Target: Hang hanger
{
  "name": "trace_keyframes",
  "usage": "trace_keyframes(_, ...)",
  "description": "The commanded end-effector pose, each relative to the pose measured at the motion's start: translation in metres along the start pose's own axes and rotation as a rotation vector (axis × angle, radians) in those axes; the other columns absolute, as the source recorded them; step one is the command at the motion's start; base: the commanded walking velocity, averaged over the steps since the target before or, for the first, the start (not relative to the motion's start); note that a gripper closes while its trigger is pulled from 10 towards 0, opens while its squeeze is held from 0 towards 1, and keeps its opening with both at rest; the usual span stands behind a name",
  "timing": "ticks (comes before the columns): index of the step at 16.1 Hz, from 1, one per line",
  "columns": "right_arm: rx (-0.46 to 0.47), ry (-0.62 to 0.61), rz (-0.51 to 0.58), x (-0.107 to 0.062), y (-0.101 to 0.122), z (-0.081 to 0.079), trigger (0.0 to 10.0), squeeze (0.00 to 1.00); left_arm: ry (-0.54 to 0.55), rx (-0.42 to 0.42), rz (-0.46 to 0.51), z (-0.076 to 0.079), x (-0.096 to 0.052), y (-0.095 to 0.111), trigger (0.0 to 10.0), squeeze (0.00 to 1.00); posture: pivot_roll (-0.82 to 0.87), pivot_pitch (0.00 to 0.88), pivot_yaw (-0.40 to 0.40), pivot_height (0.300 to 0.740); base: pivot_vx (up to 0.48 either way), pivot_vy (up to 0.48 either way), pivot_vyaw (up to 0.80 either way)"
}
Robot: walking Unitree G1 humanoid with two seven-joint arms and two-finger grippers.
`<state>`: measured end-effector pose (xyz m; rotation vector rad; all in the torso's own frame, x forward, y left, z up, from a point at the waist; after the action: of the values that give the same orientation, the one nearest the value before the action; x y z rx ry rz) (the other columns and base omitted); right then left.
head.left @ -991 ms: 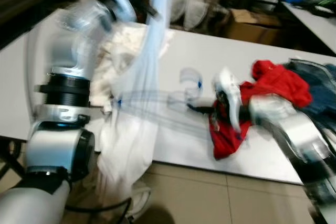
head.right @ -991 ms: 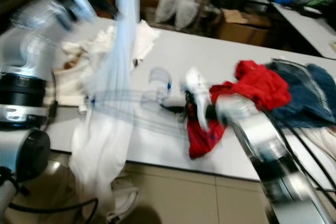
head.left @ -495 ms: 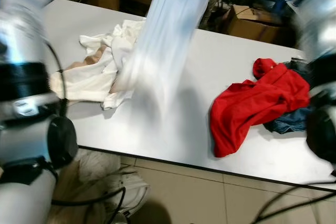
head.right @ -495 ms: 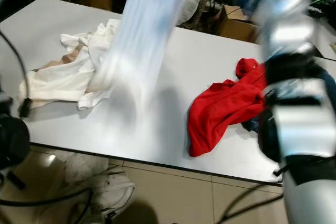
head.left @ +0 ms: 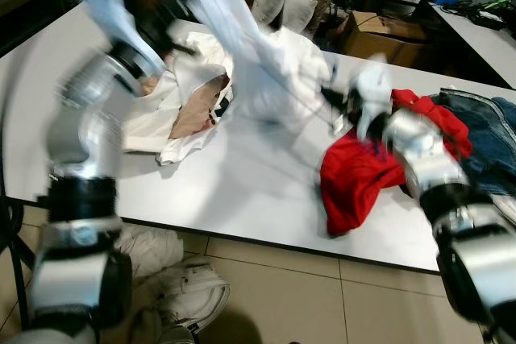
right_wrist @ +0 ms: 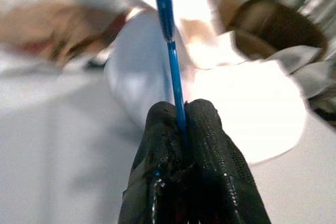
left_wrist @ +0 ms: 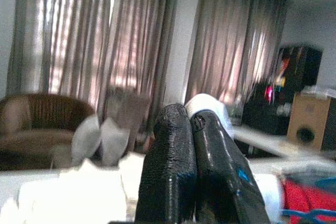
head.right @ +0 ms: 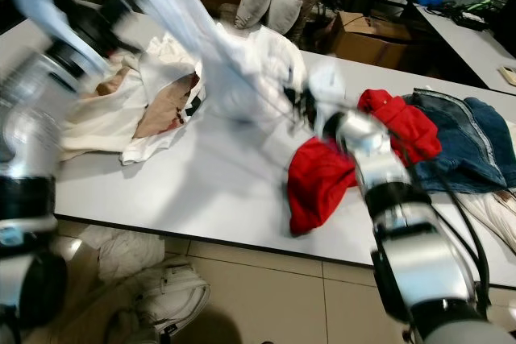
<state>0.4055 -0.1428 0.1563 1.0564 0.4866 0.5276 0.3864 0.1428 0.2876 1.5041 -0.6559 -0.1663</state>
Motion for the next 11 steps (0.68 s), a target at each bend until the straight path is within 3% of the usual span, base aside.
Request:
trace_keyframes(1, -0.02, 0.036, -0.005, -0.006, -0.003, -0.001, 10.0, 0.0, -0.023, 0.01, -0.08, 0.012, 0.001, -0.02, 10.0, 0.0, -0.02, 0.0, -0.114, 0.74, 0.0, 0.0, 0.0)
trace_keyframes(2, -0.016, 0.127, -0.045, -0.015, -0.021, -0.02, 10.0, 0.0, -0.027, 0.024, -0.174, 0.021, -0.005, -0.049, 10.0, 0.0, -0.03, 0.0, -0.113, 0.74, 0.0, 0.0, 0.0)
trace_keyframes(3, -0.009, 0.221, -0.068, -0.027, -0.033, -0.034, 10.0, 0.0, -0.017, 0.052, -0.215, 0.024, -0.008, -0.064, 10.0, 0.0, -0.03, 0.0, -0.109, 0.74, 0.0, 0.0, 0.0)
trace_keyframes(5, 0.029, 0.356, -0.072, -0.043, -0.037, -0.05, 10.0, 0.0, 0.046, 0.086, -0.235, 0.014, -0.008, -0.072, 10.0, 0.0, -0.04, 0.0, -0.101, 0.74, 0.0, 0.0, 0.0)
trace_keyframes(8, 0.063, 0.585, -0.12, -0.079, -0.033, -0.072, 10.0, 0.0, 0.267, 0.231, -0.285, -0.038, -0.016, -0.074, 10.0, 0.0, -0.04, 0.0, -0.097, 0.74, 0.0, 0.0, 0.0)
trace_keyframes(11, 0.091, 0.617, -0.139, -0.102, -0.02, -0.063, 10.0, 0.0, 0.297, 0.339, -0.328, -0.061, -0.031, -0.071, 10.0, 0.0, -0.05, 0.0, -0.09, 0.74, 0.0, 0.0, 0.0)
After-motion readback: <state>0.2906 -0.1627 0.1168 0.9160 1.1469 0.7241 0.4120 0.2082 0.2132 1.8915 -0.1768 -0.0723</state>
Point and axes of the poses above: a point about 5 cm out from each wrist's last joint towards the gripper, its own x axis pointing out of the wrist towards the gripper, its own y axis along the axis of the wrist's last joint, z = x × y, the point moved 4 cm from there along x, pointing out of the wrist towards the gripper, and after that the axes turned 1 degree about x, right-handed, at the moved point
